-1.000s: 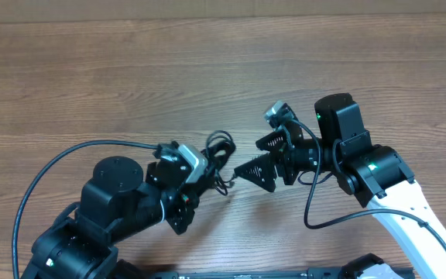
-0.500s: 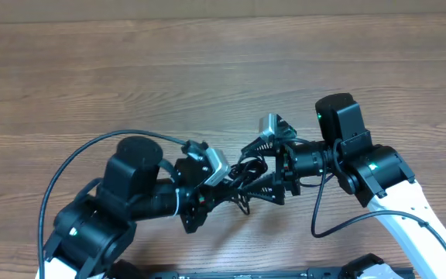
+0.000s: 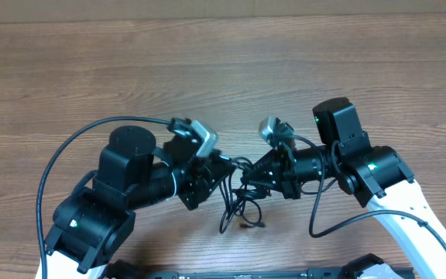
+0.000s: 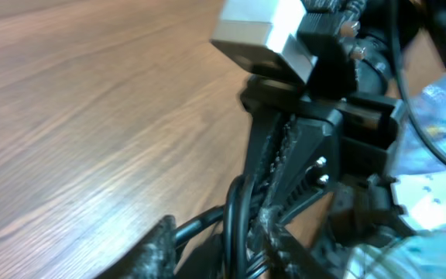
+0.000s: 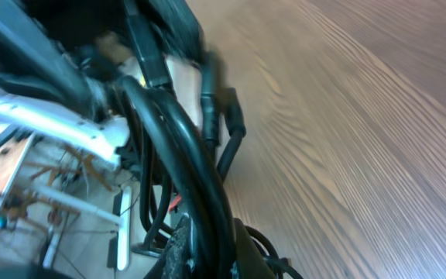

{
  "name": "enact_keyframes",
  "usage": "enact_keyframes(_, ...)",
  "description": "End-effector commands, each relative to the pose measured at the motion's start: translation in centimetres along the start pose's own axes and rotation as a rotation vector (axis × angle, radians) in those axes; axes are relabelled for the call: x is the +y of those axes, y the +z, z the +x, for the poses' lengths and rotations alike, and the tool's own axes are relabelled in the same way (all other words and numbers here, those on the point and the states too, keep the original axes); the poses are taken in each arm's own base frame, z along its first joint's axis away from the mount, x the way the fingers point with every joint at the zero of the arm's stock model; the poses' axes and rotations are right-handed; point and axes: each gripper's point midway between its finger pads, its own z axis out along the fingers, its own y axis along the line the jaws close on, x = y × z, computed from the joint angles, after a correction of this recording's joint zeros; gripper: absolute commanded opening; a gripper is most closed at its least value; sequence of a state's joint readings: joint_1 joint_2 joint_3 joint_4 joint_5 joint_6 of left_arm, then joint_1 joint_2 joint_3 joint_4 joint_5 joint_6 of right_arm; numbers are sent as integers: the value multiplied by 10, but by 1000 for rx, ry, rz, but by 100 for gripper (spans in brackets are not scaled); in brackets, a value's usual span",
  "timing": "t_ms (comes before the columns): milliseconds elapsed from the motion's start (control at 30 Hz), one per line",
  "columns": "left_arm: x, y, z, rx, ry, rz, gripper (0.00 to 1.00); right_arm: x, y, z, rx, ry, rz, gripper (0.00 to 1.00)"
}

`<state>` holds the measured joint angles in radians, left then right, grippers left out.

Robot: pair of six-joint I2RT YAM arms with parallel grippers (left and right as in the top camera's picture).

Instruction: Untangle cables

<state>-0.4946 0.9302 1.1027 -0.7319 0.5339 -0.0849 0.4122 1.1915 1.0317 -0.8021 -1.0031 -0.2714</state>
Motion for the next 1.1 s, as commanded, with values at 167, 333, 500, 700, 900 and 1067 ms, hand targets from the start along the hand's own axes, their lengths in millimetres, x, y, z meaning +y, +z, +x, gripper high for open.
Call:
enact_keyframes(167,-1,-7,-4,-10,-112,-11,63,-68,-15,-18,-174,660,369,4)
enact_keyframes(333,-3,-7,0,5,-120,-2,60,-69,-19,-51,-348,926,289,4)
enact_keyframes(500,-2,-7,4,20,-199,-7,50,-74,-24,-62,-425,1018,284,4)
enact_keyframes(700,18,-8,11,23,-411,-132,51,-80,-28,-68,-476,1043,305,4)
enact_keyframes(900,33,-12,30,63,-535,-239,51,-98,-42,-76,-595,1079,384,4)
enact_keyframes(1067,28,-13,35,94,-512,-216,46,-97,-59,-114,-774,1074,306,4)
